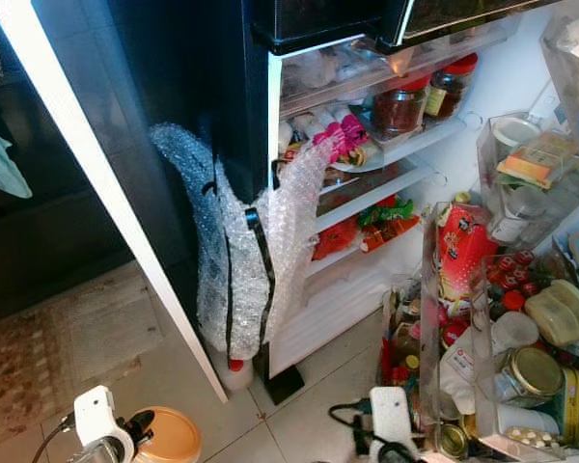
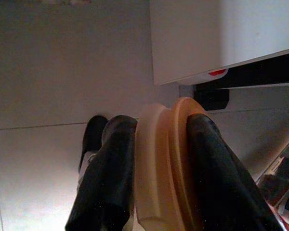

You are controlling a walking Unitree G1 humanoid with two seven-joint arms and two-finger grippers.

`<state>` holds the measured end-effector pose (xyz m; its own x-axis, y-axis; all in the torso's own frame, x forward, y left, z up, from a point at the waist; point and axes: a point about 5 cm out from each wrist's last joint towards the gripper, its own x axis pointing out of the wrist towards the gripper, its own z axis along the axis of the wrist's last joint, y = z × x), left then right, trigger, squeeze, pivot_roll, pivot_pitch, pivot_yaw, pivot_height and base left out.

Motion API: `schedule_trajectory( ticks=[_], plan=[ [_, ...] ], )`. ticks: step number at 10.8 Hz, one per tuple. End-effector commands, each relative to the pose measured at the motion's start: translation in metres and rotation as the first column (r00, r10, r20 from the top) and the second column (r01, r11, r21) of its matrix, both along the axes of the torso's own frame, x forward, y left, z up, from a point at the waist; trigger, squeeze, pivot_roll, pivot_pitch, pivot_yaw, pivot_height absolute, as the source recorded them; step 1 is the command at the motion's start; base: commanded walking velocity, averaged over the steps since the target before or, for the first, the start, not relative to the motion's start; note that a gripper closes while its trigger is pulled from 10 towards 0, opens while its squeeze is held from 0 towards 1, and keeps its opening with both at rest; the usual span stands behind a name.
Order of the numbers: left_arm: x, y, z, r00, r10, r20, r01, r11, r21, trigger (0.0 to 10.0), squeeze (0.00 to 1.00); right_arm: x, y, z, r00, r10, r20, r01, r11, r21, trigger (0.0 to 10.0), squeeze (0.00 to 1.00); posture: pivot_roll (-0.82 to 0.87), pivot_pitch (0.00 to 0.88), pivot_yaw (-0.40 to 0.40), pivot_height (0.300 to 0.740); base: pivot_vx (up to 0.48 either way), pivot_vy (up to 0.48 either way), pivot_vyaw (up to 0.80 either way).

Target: Restocking fridge

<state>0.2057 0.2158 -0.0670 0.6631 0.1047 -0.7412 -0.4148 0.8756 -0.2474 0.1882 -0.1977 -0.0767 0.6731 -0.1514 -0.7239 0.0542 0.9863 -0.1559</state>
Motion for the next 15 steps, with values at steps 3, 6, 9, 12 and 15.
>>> schedule_trajectory(
  ticks=[3, 6, 9, 12, 15],
  plan=[
    [-0.020, 0.000, -0.012, 0.996, 0.008, -0.083, -0.009, 1.000, -0.018, 10.0, 0.00, -0.002, -0.006, 0.000, 0.999, -0.039, 0.000, 0.039, 0.999, -0.032, 10.0, 0.00, -0.13, 0.165, -0.035, 0.740, 0.000, 0.000, 0.00],
    [-0.019, -0.001, -0.011, 0.997, 0.006, -0.079, -0.007, 1.000, -0.018, 10.0, 0.00, -0.006, -0.017, 0.001, 0.996, -0.088, 0.006, 0.088, 0.993, -0.076, 10.0, 0.00, -0.14, 0.166, -0.034, 0.740, 0.000, 0.000, 0.00],
    [-0.018, -0.001, -0.011, 0.997, 0.006, -0.077, -0.007, 1.000, -0.017, 10.0, 0.00, -0.008, -0.030, 0.003, 0.993, -0.119, 0.022, 0.121, 0.986, -0.113, 10.0, 0.00, -0.13, 0.165, -0.033, 0.740, 0.000, 0.000, 0.00],
    [-0.018, -0.001, -0.011, 0.997, -0.002, -0.079, 0.001, 1.000, -0.014, 10.0, 0.00, -0.005, -0.033, 0.005, 0.991, -0.128, 0.030, 0.131, 0.983, -0.131, 10.0, 0.00, -0.13, 0.165, -0.032, 0.740, 0.000, 0.000, 0.00],
    [-0.018, -0.001, -0.011, 0.996, -0.017, -0.084, 0.016, 1.000, -0.006, 10.0, 0.00, -0.006, -0.034, 0.005, 0.990, -0.135, 0.032, 0.138, 0.981, -0.135, 10.0, 0.00, -0.13, 0.163, -0.032, 0.740, 0.000, 0.000, 0.00]
  ],
)
